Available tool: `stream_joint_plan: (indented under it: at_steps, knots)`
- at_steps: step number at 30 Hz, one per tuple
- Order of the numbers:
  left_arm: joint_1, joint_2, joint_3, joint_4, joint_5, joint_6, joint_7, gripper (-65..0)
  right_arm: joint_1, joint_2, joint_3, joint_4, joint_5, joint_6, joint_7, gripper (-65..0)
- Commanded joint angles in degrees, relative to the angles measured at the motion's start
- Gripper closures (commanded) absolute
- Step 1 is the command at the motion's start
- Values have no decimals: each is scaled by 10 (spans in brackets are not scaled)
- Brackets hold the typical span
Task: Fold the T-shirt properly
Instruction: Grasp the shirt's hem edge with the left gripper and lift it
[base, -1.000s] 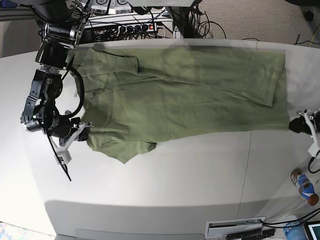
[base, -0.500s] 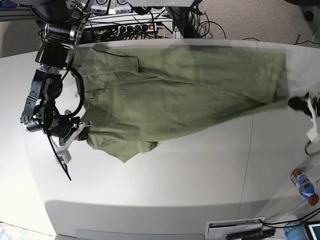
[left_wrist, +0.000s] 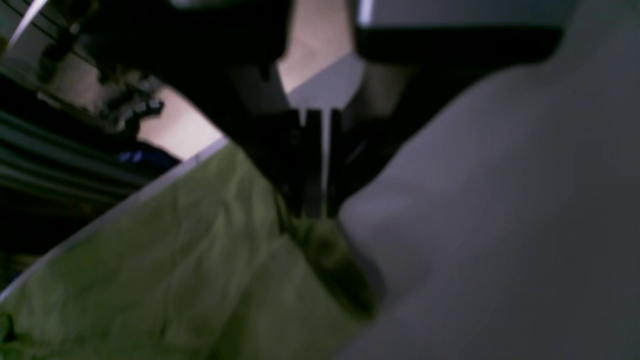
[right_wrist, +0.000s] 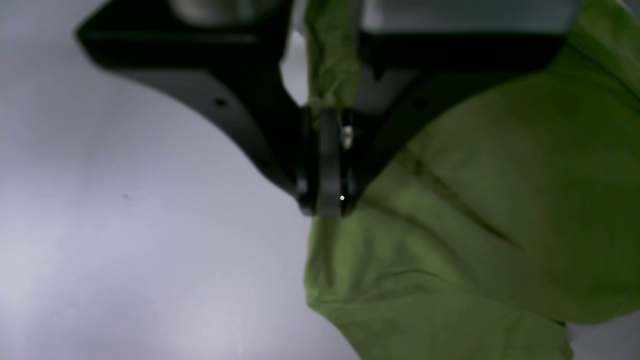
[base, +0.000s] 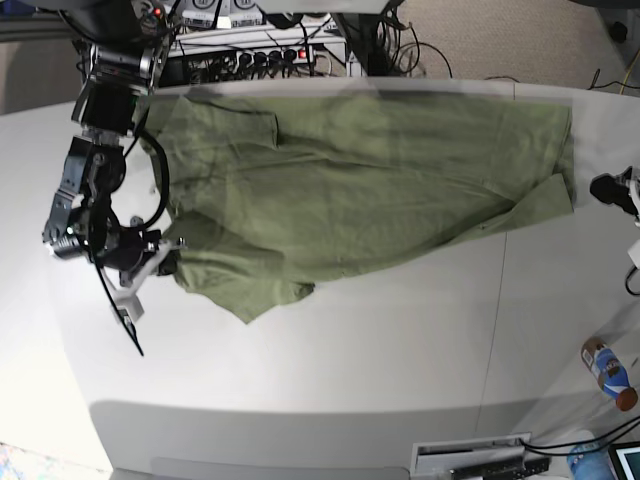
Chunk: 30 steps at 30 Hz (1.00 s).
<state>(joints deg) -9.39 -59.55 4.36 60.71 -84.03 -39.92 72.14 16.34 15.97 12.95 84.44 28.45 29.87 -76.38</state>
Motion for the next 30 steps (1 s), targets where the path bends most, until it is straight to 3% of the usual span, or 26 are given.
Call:
stream_joint_plan:
  at_steps: [1, 5, 8, 12, 14, 19, 24, 30]
  knots:
    - [-9, -19, -7, 7, -10, -1, -9, 0, 16, 7, 1, 11, 7, 2, 7, 0]
    - [-9, -8, -7, 11, -10, -1, -15, -5, 16, 7, 1, 11, 7, 2, 9, 0]
    - [-2, 3, -7, 12, -10, -1, -10, -222, 16, 7, 1, 11, 7, 1, 13, 0]
    - [35, 16, -7, 42, -10, -1, -21, -239, 16, 5, 1, 11, 7, 1, 18, 0]
    - [59, 19, -7, 80, 15, -1, -59, -239, 16, 3, 1, 11, 7, 1, 21, 0]
    - [133, 19, -7, 227, 307, -1, -261, -239, 16, -1, 1, 11, 7, 2, 23, 0]
    - [211, 19, -7, 335, 526, 1, -407, -239, 16, -1, 1, 11, 7, 1, 22, 0]
    - [257, 19, -7, 360, 699, 89, -492, -239, 16, -1, 1, 11, 13, 2, 23, 0]
